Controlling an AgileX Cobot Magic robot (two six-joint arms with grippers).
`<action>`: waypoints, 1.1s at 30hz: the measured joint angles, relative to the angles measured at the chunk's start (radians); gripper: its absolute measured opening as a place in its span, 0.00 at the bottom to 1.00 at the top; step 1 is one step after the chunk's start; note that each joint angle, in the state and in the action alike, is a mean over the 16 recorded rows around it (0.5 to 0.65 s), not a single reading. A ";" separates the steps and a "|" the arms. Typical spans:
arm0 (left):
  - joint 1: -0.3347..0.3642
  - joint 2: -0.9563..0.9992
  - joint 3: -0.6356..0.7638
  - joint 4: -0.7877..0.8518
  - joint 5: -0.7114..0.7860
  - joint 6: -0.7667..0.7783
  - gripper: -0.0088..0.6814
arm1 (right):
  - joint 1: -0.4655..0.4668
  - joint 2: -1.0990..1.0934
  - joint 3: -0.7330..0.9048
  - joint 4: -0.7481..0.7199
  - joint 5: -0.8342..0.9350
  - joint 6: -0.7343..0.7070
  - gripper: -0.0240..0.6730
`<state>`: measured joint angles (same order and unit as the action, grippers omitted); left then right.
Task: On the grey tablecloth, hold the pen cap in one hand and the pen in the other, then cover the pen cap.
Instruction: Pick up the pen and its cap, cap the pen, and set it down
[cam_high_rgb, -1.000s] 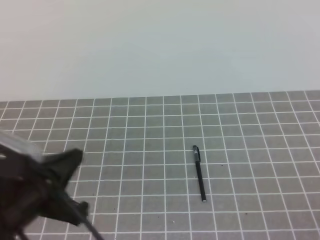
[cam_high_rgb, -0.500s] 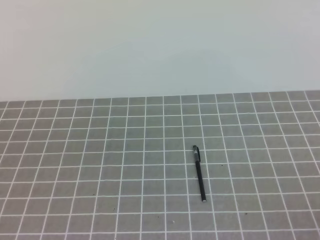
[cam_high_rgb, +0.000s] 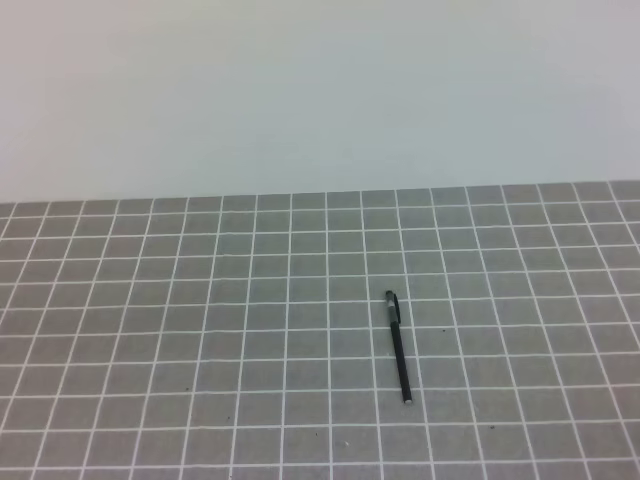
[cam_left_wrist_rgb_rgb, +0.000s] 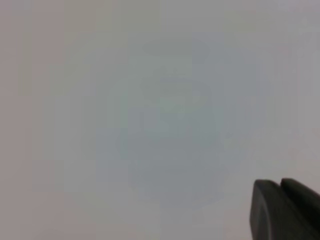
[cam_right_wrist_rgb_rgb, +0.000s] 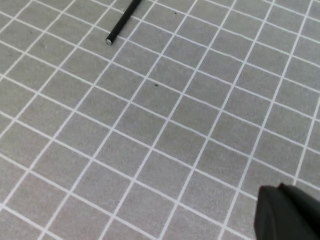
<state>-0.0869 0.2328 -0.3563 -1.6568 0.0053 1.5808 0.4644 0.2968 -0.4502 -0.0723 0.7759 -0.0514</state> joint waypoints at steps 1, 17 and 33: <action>0.002 -0.010 0.008 0.036 0.004 -0.043 0.01 | 0.000 0.000 0.000 0.000 0.000 0.000 0.04; 0.167 -0.217 0.182 1.045 0.347 -1.120 0.01 | 0.000 0.002 0.000 0.000 0.000 0.000 0.04; 0.127 -0.240 0.330 1.383 0.264 -1.493 0.01 | 0.000 0.002 0.000 0.000 0.000 0.000 0.04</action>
<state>0.0401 -0.0072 -0.0263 -0.2734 0.2695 0.0875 0.4644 0.2984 -0.4502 -0.0723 0.7764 -0.0514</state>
